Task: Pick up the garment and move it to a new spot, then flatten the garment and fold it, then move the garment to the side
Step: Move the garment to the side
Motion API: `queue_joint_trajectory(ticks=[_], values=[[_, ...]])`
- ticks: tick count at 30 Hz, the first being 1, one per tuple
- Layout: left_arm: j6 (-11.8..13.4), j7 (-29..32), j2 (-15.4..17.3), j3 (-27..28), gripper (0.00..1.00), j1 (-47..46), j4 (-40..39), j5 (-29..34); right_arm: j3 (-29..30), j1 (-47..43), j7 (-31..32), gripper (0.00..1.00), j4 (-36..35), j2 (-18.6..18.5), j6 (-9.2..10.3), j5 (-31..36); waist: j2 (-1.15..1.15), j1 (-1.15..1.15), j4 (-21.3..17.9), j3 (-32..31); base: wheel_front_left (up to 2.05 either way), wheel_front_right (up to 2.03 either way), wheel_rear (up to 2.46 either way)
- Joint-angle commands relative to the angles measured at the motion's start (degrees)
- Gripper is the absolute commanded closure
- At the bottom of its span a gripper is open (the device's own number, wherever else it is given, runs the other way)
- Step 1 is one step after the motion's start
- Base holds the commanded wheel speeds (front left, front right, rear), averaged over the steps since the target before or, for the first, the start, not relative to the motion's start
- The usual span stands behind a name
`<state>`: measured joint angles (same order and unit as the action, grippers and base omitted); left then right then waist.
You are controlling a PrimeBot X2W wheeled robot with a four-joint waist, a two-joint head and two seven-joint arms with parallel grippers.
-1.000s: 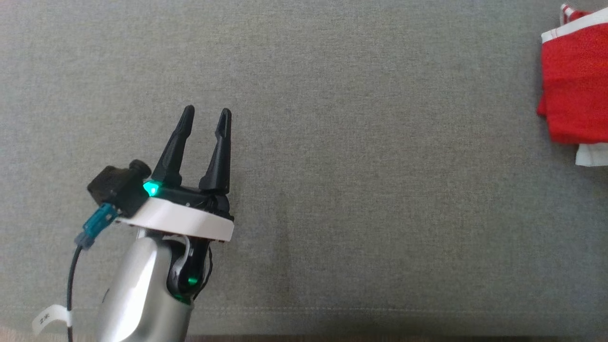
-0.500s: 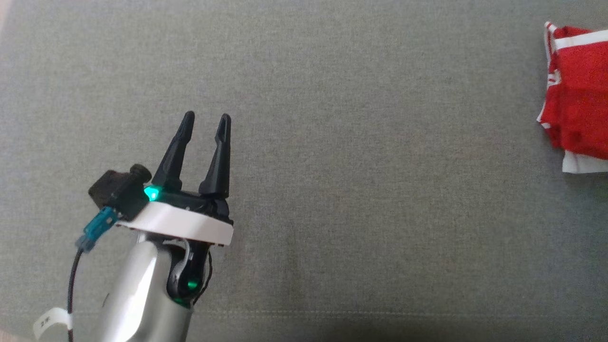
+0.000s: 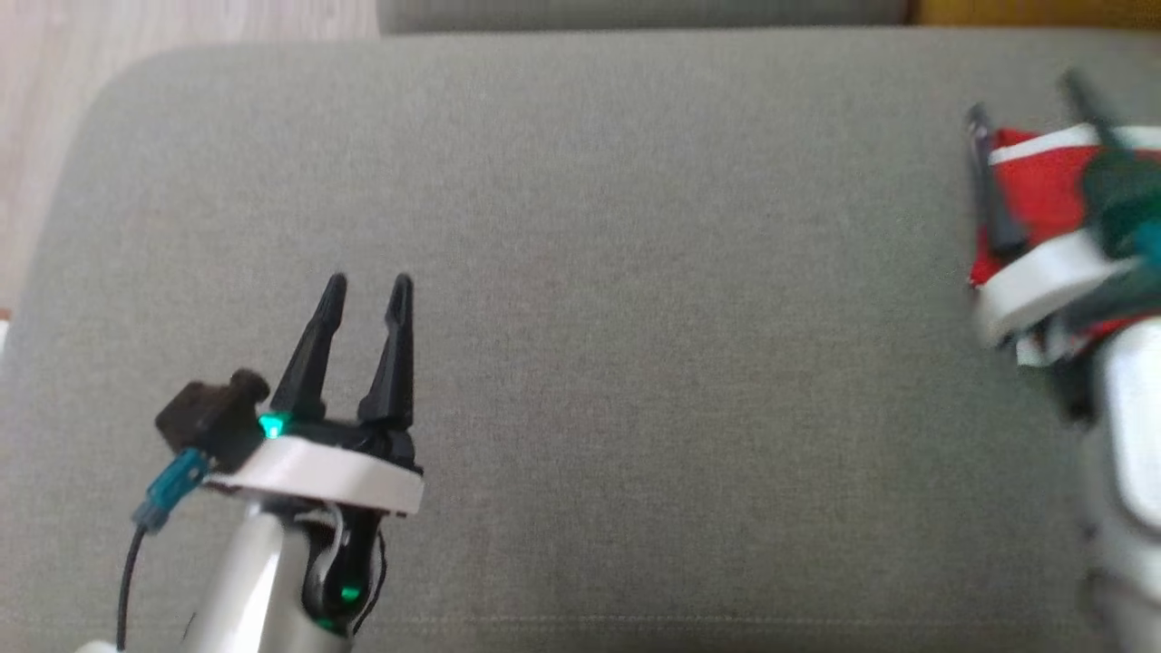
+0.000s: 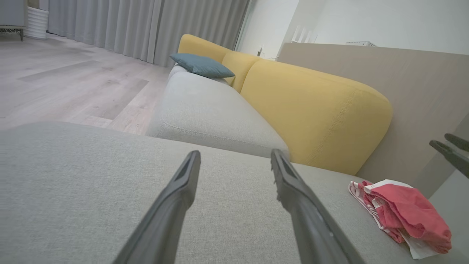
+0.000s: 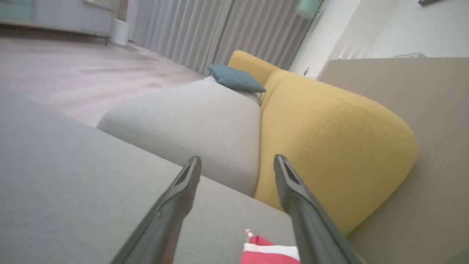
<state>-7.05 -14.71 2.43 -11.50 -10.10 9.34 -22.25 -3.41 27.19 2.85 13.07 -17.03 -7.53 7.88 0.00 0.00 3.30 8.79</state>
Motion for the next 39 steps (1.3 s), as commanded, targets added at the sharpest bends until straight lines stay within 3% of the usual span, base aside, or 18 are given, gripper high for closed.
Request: queue_joint_trajectory(ticks=[1,6,10,21,39], values=[[0.2,-0.3,0.4,2.7,0.0,-0.3,-1.9,0.6,-0.3,-1.9,-1.7,0.0,-1.2,2.3,0.04,-1.0,0.0,0.0,-0.1,-2.4,0.0,0.0,0.0],[0.0,-0.3,0.4,1.8,0.0,2.1,-1.7,1.4,2.5,-7.3,-6.8,0.0,-1.7,10.9,0.04,-0.4,0.0,0.0,0.2,-5.3,0.0,0.0,0.0],[-0.1,-0.3,0.4,1.6,0.0,3.9,-2.0,1.4,3.0,-12.2,-10.1,0.0,-1.8,13.6,0.04,-0.6,0.0,0.0,0.5,-6.6,0.0,0.0,0.0],[1.4,-0.3,0.4,1.7,0.0,8.3,-2.3,2.3,1.9,-22.1,-16.5,0.0,1.5,14.1,0.04,-9.5,0.0,0.0,0.8,-9.1,0.0,0.0,0.0],[3.2,-0.3,0.4,2.3,0.0,9.3,-6.4,5.1,1.7,-22.8,-17.8,0.0,2.9,14.2,0.04,-11.6,0.0,0.0,1.2,-9.2,0.0,0.0,0.0]])
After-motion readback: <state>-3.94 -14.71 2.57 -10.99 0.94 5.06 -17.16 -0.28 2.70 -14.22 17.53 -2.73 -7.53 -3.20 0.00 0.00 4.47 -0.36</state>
